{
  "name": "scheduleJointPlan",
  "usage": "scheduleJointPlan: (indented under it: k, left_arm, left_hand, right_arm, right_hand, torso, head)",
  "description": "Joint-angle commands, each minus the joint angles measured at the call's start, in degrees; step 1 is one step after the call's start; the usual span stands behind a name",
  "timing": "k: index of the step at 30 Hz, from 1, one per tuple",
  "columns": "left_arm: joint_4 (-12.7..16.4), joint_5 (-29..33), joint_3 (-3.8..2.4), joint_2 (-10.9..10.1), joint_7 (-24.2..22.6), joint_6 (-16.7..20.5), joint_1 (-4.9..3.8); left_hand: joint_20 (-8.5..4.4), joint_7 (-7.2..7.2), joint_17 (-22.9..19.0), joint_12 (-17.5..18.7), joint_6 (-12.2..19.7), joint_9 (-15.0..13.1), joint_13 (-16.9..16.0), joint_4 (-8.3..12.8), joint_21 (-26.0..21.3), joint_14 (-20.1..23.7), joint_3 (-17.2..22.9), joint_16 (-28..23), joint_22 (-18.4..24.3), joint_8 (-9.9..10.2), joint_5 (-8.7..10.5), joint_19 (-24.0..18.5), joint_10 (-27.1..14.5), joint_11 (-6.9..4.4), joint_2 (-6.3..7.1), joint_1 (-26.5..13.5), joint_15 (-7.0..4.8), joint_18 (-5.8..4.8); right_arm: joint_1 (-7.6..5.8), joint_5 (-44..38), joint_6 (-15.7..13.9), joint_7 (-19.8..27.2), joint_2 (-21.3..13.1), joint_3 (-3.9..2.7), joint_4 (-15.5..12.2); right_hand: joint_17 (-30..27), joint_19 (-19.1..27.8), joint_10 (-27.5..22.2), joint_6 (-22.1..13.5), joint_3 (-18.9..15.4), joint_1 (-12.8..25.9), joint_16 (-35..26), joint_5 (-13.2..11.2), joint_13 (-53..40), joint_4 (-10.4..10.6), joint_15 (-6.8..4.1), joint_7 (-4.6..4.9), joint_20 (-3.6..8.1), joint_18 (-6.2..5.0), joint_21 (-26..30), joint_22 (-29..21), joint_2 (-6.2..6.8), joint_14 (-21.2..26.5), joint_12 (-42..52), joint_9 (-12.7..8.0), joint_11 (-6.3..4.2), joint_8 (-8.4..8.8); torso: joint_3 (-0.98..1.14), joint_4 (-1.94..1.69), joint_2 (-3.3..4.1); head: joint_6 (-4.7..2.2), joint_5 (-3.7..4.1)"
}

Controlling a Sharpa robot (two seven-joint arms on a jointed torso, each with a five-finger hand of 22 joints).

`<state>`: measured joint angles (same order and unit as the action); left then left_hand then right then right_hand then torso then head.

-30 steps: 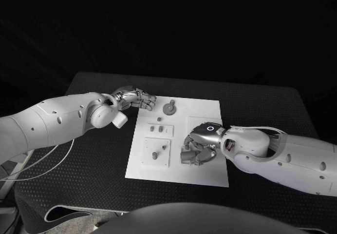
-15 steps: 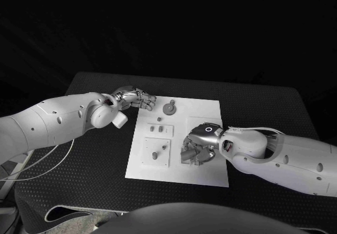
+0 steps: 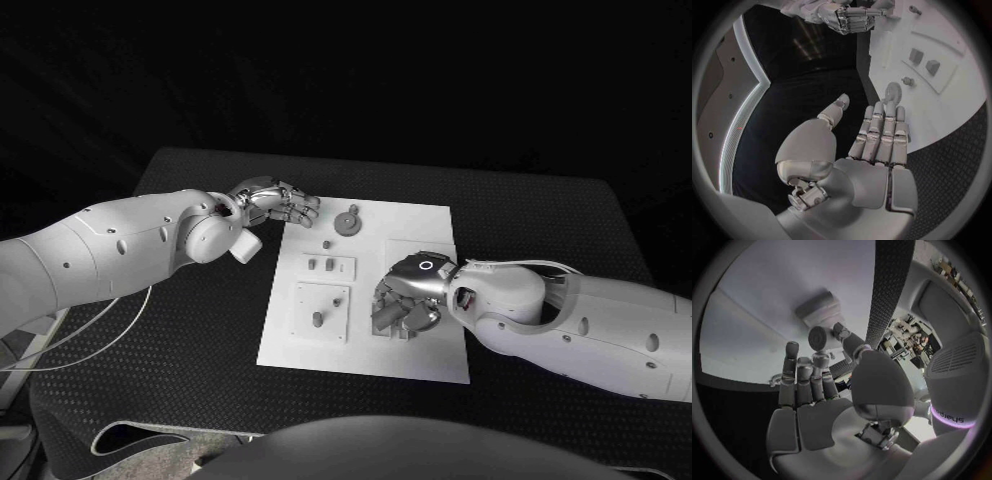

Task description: Assemble the parts on the task board

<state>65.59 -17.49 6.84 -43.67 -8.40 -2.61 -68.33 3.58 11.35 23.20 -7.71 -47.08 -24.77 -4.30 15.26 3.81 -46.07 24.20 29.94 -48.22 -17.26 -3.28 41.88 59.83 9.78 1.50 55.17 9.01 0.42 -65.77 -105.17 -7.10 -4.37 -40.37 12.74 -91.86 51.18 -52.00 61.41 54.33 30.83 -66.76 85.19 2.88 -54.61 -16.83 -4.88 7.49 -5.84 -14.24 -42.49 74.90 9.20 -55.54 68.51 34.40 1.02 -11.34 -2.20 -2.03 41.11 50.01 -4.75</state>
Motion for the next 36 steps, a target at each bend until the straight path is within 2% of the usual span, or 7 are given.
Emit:
scheduleJointPlan:
  k: [1,4,7,13,20,25,36]
  left_arm:
    - [0.1,-0.2,-0.02,0.1,-0.4,-0.9,-0.04]
    - [0.1,-0.2,-0.02,0.1,-0.4,-0.9,-0.04]
    - [0.1,-0.2,-0.02,0.1,-0.4,-0.9,-0.04]
    - [0.1,-0.2,-0.02,0.1,-0.3,-1.0,-0.04]
    - [0.1,-0.2,-0.02,0.2,-0.2,-1.1,-0.04]
    - [0.0,-0.2,-0.02,0.2,-0.2,-1.1,-0.04]
    - [-0.1,-0.2,0.01,0.3,-0.2,-1.2,-0.03]
  left_hand:
    - [0.06,-0.06,0.1,0.0,0.5,0.1,0.0,0.2,0.3,0.3,0.2,-0.2,0.0,-0.2,0.18,-0.4,-0.6,0.03,-0.12,-0.6,0.26,-0.42]
    - [0.06,-0.06,0.1,0.0,0.5,0.1,0.0,0.2,0.3,0.3,0.2,-0.2,0.0,-0.2,0.19,-0.4,-0.6,0.03,-0.12,-0.6,0.26,-0.42]
    - [0.06,-0.06,0.1,0.0,0.5,0.1,0.0,0.2,0.3,0.3,0.2,-0.2,0.0,-0.2,0.19,-0.4,-0.6,0.03,-0.12,-0.6,0.26,-0.42]
    - [0.07,-0.05,0.1,0.0,0.6,0.1,0.0,0.2,0.3,0.3,0.2,-0.2,0.0,-0.2,0.19,-0.4,-0.6,0.03,-0.11,-0.6,0.26,-0.42]
    - [0.07,-0.04,0.1,0.0,0.6,0.1,0.0,0.2,0.3,0.3,0.2,-0.2,0.0,-0.2,0.19,-0.5,-0.6,0.04,-0.09,-0.7,0.27,-0.42]
    - [0.08,-0.03,0.1,0.0,0.6,0.1,0.0,0.2,0.3,0.4,0.2,-0.2,0.0,-0.2,0.19,-0.5,-0.6,0.05,-0.08,-0.7,0.27,-0.42]
    - [0.09,-0.02,0.2,0.0,0.6,0.1,0.0,0.2,0.3,0.4,0.2,-0.3,0.0,-0.2,0.19,-0.5,-0.6,0.06,-0.09,-0.7,0.28,-0.42]
  right_arm:
    - [0.08,-2.3,0.1,-0.1,0.1,0.06,0.1]
    - [0.08,-2.9,-0.1,0.0,0.2,0.06,0.1]
    - [0.07,-3.2,0.0,0.2,0.2,0.06,0.1]
    - [0.07,-3.4,-0.3,1.1,0.2,0.05,0.2]
    - [0.06,-2.9,-1.5,3.3,0.1,0.04,0.5]
    - [0.00,-1.7,-2.2,4.8,0.0,0.03,0.2]
    - [-0.37,-1.0,-2.6,7.2,0.2,0.03,-0.4]
  right_hand:
    - [0.1,0.4,-0.3,-0.6,-0.2,-1.4,0.4,0.2,0.0,-0.1,0.26,0.05,-0.01,-0.76,-0.1,1.2,-0.12,0.2,0.3,-0.3,0.12,0.34]
    - [0.1,0.1,-0.4,-0.1,3.4,-3.1,0.7,0.3,0.0,0.2,0.37,0.08,-0.40,-0.75,-0.1,1.0,0.51,0.3,0.6,-0.9,0.10,0.27]
    - [0.1,0.1,-0.4,0.4,4.5,-3.1,0.8,0.2,0.0,0.1,0.35,-0.08,-0.47,-0.76,-0.2,1.1,0.63,0.4,0.8,-1.1,0.05,0.08]
    - [0.2,0.0,-0.4,1.0,5.4,-2.7,1.1,0.2,0.0,0.1,0.02,-0.86,-0.47,-0.76,-0.5,1.2,0.49,0.4,1.0,-1.5,-0.66,-0.22]
    - [0.3,0.1,-0.4,1.6,5.6,-2.2,1.5,0.2,-0.2,0.1,-0.22,-1.26,-0.40,-0.76,-0.8,1.3,-0.10,0.5,1.4,-1.7,-1.02,-0.60]
    - [0.8,0.1,-0.7,1.9,5.8,-2.2,2.6,0.1,-0.6,0.0,-0.40,-1.55,-0.21,-0.76,-1.5,1.4,-1.05,0.8,2.2,-2.0,-1.30,-0.79]
    - [1.1,0.5,-1.2,2.3,5.9,-2.2,3.3,0.2,-0.8,0.0,-0.42,-1.85,-0.18,-0.76,-2.0,1.4,-1.30,1.5,2.9,-2.3,-1.55,-1.06]
  torso:
    - [0.00,-0.03,-0.01]
    - [0.00,0.00,0.01]
    - [-0.02,0.02,0.00]
    - [0.01,0.01,0.01]
    - [0.03,0.04,0.02]
    - [0.06,0.01,0.03]
    - [0.08,0.05,0.03]
  head:
    - [-0.01,0.03]
    - [-0.01,-0.01]
    - [-0.01,-0.02]
    - [-0.01,-0.06]
    - [-0.01,-0.13]
    - [-0.01,-0.23]
    - [-0.01,-0.50]
